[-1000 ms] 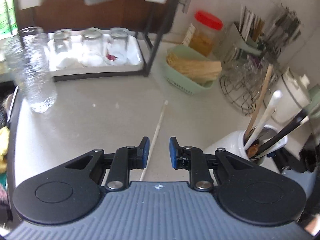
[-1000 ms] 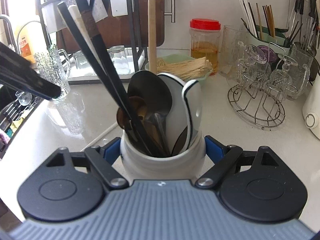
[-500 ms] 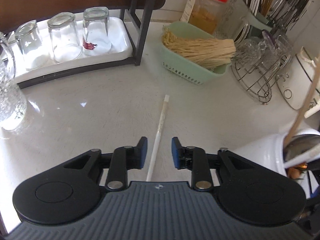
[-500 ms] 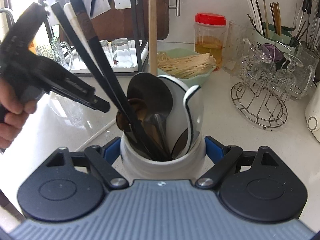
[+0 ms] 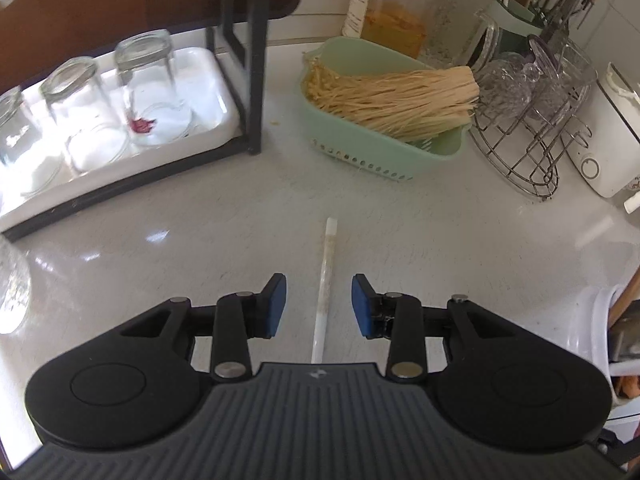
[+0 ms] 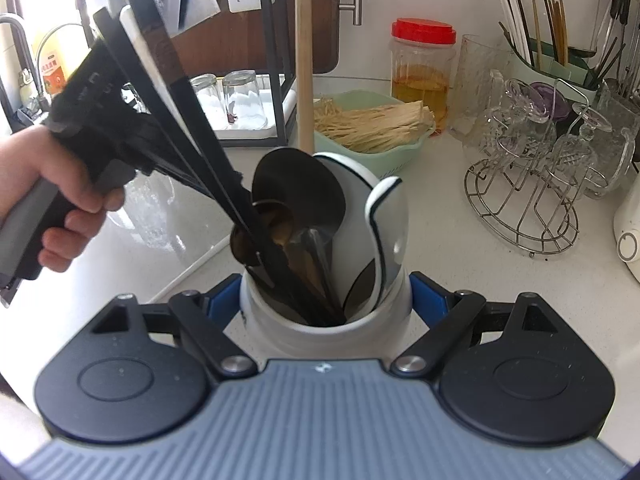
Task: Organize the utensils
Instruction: 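Move the open left tool over the white chopstick on the counter, then close the left tool on the white chopstick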
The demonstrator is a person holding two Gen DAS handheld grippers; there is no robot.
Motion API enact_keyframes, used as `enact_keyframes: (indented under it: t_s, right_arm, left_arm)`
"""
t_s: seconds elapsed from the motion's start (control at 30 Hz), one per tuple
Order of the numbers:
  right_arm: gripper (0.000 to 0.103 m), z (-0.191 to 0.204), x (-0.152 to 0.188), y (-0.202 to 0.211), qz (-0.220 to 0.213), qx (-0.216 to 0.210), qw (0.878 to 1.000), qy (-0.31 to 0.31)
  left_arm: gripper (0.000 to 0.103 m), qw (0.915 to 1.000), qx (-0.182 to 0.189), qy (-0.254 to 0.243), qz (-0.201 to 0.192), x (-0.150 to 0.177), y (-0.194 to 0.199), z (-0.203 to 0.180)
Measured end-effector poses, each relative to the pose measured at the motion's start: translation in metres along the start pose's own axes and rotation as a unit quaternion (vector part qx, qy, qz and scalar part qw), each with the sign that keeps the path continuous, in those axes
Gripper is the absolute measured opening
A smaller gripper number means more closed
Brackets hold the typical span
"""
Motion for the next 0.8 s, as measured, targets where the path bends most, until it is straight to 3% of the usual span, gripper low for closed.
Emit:
enact_keyframes:
  t_s: [0.43,0.8]
  right_arm:
    - [0.090,-0.003,-0.002,-0.002,0.006,-0.001,1.000,0.001]
    - [0.090,-0.003,-0.002,-0.001,0.007,0.002,1.000,-0.005]
  left_arm:
    - [0.041,0.9985,-0.003,-0.050,0.022,-0.016,-0.032,-0.009]
    - [0.033,0.9966,-0.012,-0.078,0.026,-0.022,-0.041,-0.011]
Point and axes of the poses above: each gripper's, at about its wrist camera, not at the fingertips, and y roughly against the way its jaws point, z to its left, x to its underside, the point moved 8 cm from there along -y, roughly the way its jaws point, and after that the axes turned 5 degrees about x, right-handed, at the moved point
